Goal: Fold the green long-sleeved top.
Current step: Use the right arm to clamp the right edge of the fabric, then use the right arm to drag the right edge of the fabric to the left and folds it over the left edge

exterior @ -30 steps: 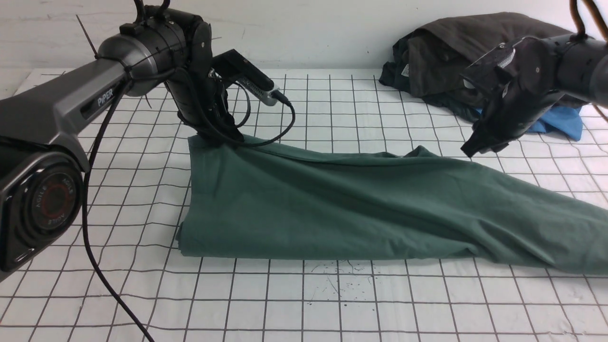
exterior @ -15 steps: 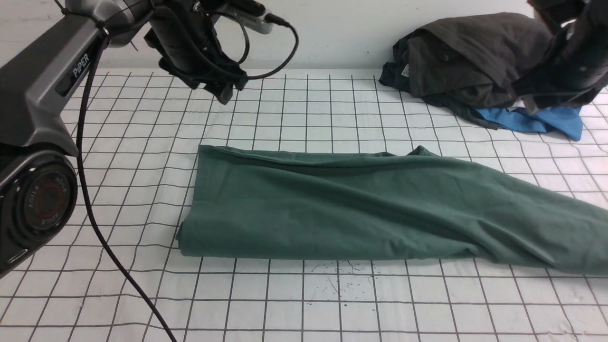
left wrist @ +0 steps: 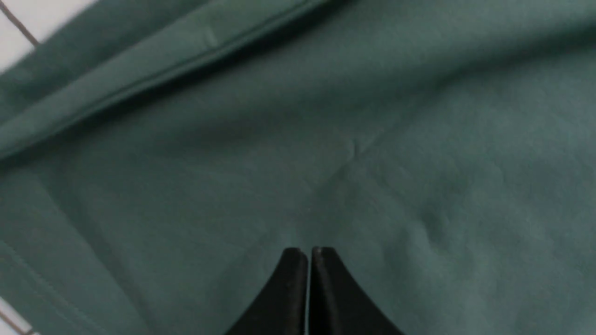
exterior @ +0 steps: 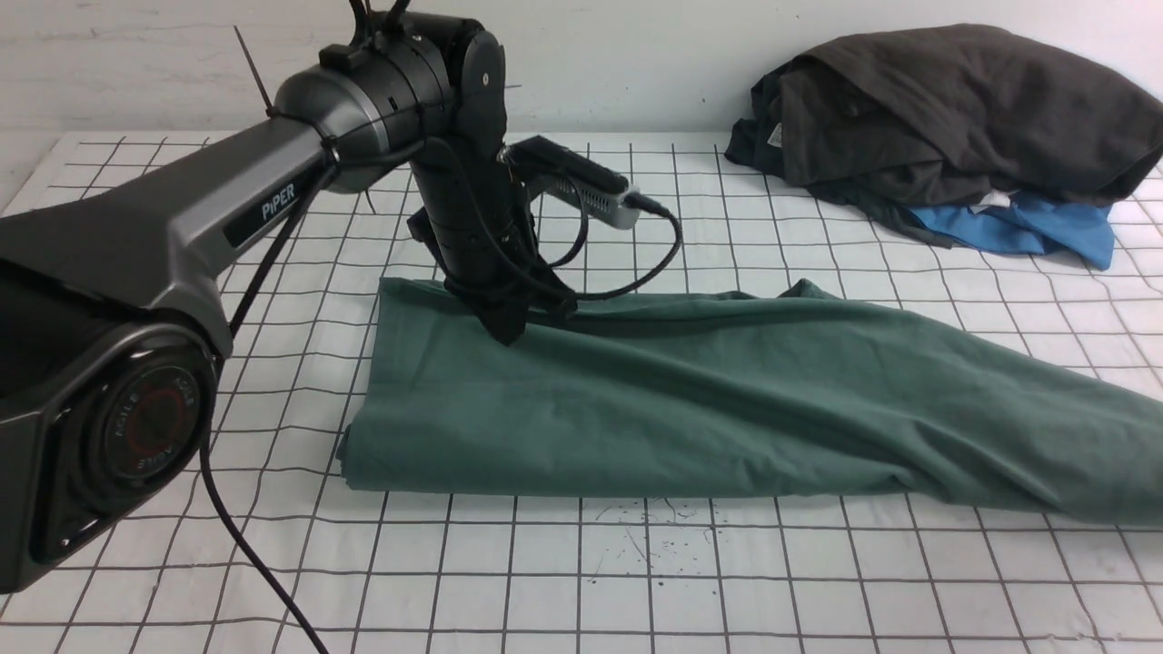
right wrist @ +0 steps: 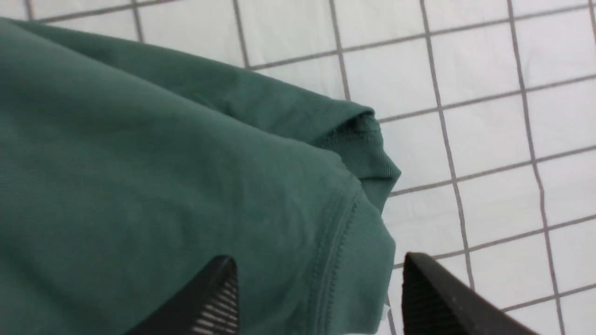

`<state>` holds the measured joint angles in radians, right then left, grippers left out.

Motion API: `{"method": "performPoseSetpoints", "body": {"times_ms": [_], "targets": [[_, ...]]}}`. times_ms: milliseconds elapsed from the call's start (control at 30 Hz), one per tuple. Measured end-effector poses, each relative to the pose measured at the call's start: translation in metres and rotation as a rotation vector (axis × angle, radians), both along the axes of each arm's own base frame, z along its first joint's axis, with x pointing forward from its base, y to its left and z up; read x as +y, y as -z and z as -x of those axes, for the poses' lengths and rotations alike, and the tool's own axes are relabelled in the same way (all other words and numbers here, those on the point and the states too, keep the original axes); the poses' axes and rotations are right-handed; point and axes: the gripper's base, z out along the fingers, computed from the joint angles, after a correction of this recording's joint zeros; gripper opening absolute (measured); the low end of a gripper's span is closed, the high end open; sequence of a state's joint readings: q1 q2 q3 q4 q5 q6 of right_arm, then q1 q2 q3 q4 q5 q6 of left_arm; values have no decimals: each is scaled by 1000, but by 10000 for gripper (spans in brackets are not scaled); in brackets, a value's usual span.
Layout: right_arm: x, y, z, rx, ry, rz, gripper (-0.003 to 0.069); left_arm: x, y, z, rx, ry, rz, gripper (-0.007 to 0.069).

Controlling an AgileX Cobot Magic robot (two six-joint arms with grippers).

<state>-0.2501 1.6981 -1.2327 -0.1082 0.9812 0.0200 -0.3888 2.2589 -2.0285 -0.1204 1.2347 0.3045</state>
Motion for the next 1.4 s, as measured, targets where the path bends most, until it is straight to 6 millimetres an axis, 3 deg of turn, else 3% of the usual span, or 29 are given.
{"method": "performPoseSetpoints", "body": {"times_ms": [167,367,433,567,600,633,767,933,1167,1233,1267,1400], "targets": [[-10,37,-9,86,29,-38,517,3,11,7,41,18,-19,-8],[-8,62,-16,141,-2,-50,482,4,8,9,37,24,-18,-8],[-8,62,-16,138,-6,-44,429,4,6,9,34,25,-17,-8],[-10,59,-19,128,-20,-15,192,4,5,10,31,25,-16,-8],[-11,58,-20,125,-20,-14,164,4,4,10,30,25,-15,-8],[-11,54,-23,108,-19,-10,69,4,4,10,29,25,-15,-8],[-15,34,-35,54,-16,7,13,5,4,9,27,26,-19,-8],[-18,18,-47,33,-26,21,13,5,4,9,26,27,-23,-8],[-20,48,-55,118,-37,2,67,5,4,9,26,27,-23,-8],[-21,55,-57,125,-19,-4,171,5,4,9,26,27,-23,-8],[-21,55,-57,123,-17,-4,181,5,4,9,26,27,-23,-8],[-29,56,-58,85,59,-13,424,5,4,9,26,27,-23,-8]]}}
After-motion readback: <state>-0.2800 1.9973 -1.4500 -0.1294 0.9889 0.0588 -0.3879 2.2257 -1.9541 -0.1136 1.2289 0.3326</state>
